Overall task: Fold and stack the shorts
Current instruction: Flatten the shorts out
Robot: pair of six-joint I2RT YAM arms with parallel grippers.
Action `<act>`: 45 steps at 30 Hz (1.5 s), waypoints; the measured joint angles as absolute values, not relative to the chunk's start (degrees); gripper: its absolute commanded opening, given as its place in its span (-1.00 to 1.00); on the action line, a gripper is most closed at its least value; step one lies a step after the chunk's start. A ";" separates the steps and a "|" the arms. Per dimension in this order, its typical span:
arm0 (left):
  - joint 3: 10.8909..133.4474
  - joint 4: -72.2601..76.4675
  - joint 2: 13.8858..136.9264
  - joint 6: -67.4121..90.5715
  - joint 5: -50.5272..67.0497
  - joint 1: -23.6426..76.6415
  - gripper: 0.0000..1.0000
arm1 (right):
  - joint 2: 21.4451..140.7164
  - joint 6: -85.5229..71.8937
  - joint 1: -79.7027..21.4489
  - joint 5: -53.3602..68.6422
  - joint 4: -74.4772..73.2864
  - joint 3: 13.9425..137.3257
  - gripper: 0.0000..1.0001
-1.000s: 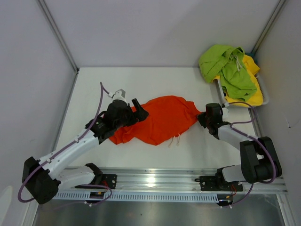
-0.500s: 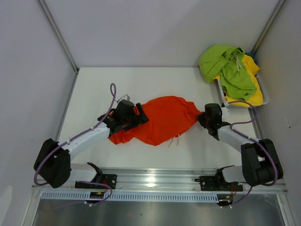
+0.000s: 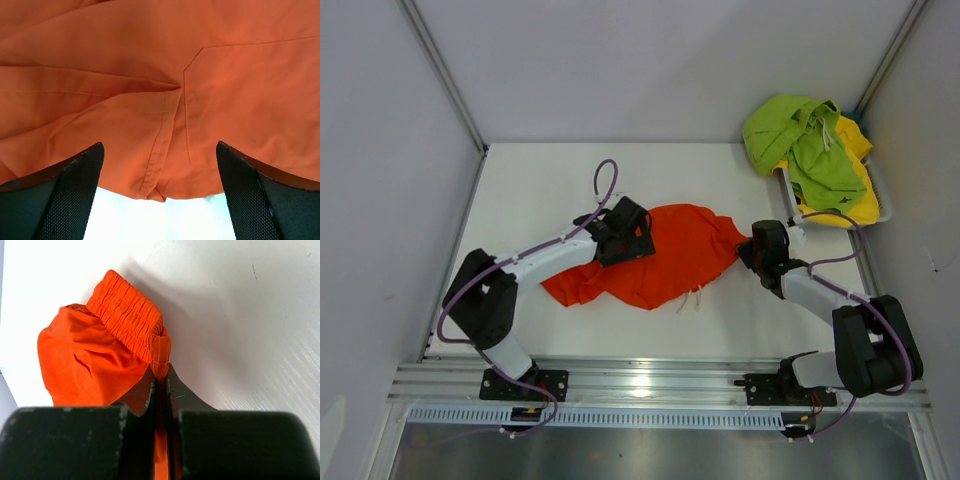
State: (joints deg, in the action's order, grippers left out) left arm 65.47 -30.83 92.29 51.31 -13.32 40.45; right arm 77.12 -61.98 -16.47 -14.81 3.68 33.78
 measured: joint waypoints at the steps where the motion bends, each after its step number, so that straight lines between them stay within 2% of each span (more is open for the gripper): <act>1: 66.94 -32.25 93.86 51.53 -14.06 41.01 0.87 | 77.03 -61.84 -16.51 -14.98 3.68 33.78 -1.00; 5: 72.31 -36.82 99.04 53.10 -17.54 43.44 0.83 | 76.79 -61.45 -16.58 -15.46 3.68 33.78 -1.00; 9: 72.73 -38.35 101.10 55.22 -18.94 44.16 0.72 | 76.58 -60.55 -16.64 -15.66 3.68 33.78 -1.00; 15: 73.25 -40.07 103.90 57.87 -21.34 44.12 0.69 | 76.58 -59.48 -16.67 -15.64 3.70 33.76 -1.00; 22: 73.69 -40.69 104.75 59.66 -23.35 44.14 0.39 | 76.58 -59.31 -16.67 -15.62 4.27 33.41 -1.00; 32: 77.54 -42.22 108.77 59.96 -25.34 44.14 0.39 | 75.90 -59.24 -16.67 -15.59 4.62 32.69 -1.00; 35: 79.64 -42.83 109.93 59.99 -25.41 44.14 0.13 | 75.83 -59.20 -16.67 -15.57 4.82 32.67 -1.00; 36: 80.12 -42.92 110.19 60.01 -25.45 44.14 -0.03 | 75.83 -59.09 -16.67 -15.57 4.86 32.67 -1.00; 39: 80.71 -42.92 110.39 59.86 -25.78 44.14 -0.18 | 75.83 -58.83 -16.67 -15.53 4.99 32.67 -1.00; 44: 81.01 -43.35 110.67 59.72 -26.46 44.14 -0.14 | 75.83 -58.81 -16.67 -15.33 5.04 32.67 -1.00; 45: 81.08 -43.46 110.80 59.72 -26.46 44.14 -0.05 | 75.83 -58.78 -16.67 -15.31 5.04 32.67 -1.00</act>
